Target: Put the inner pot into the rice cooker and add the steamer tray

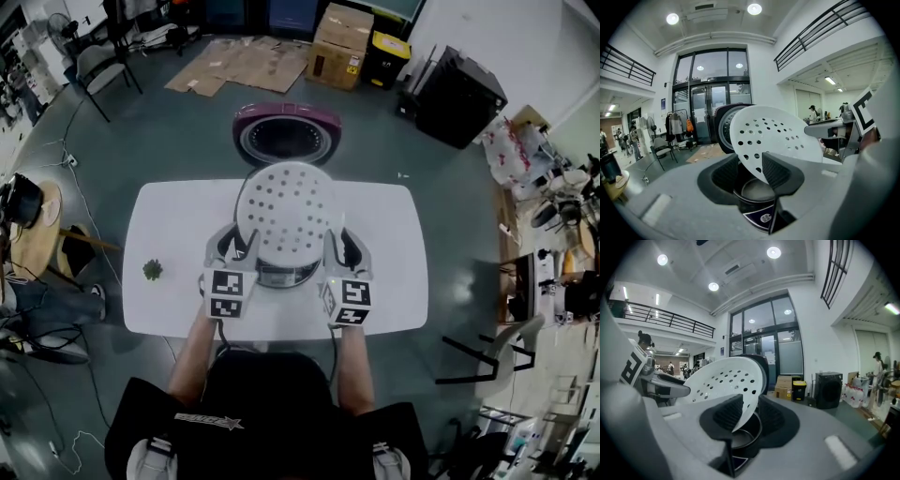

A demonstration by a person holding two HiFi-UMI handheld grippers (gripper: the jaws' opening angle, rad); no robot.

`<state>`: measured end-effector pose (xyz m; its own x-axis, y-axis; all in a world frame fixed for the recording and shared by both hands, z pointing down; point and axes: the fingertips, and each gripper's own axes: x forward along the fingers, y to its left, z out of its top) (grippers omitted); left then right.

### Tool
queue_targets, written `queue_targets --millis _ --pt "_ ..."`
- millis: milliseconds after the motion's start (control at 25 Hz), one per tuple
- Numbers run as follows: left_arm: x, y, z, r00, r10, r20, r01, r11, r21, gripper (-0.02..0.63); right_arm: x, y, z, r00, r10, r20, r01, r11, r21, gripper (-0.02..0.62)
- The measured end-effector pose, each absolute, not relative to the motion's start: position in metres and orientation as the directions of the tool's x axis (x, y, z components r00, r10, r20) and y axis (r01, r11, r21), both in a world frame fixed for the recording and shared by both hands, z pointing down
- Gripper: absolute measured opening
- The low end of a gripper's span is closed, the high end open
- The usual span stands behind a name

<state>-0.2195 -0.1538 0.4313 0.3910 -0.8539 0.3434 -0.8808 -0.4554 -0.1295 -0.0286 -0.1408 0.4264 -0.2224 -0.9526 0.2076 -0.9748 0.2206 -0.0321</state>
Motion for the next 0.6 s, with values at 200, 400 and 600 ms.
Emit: queue_targets --millis 200,400,600 --pt "-0.234 -0.175 0.447 0.392 -0.839 0.376 -0.878 -0.463 -0.118 0.167 -0.042 -0.161 0.443 -0.216 -0.944 0.251 -0.976 0.215 -0.032 0.106" --pt "-0.239 -0.189 0.47 0.403 -0.816 0.415 -0.873 -0.479 -0.094 0.169 -0.048 -0.174 0.464 -0.199 -0.933 0.301 -0.979 0.199 -0.03 0.107" --pt "-0.238 -0.203 0.496 0.41 -0.781 0.471 -0.865 -0.497 -0.071 0.172 -0.047 -0.187 0.489 -0.188 -0.909 0.373 -0.981 0.189 -0.033 0.109"
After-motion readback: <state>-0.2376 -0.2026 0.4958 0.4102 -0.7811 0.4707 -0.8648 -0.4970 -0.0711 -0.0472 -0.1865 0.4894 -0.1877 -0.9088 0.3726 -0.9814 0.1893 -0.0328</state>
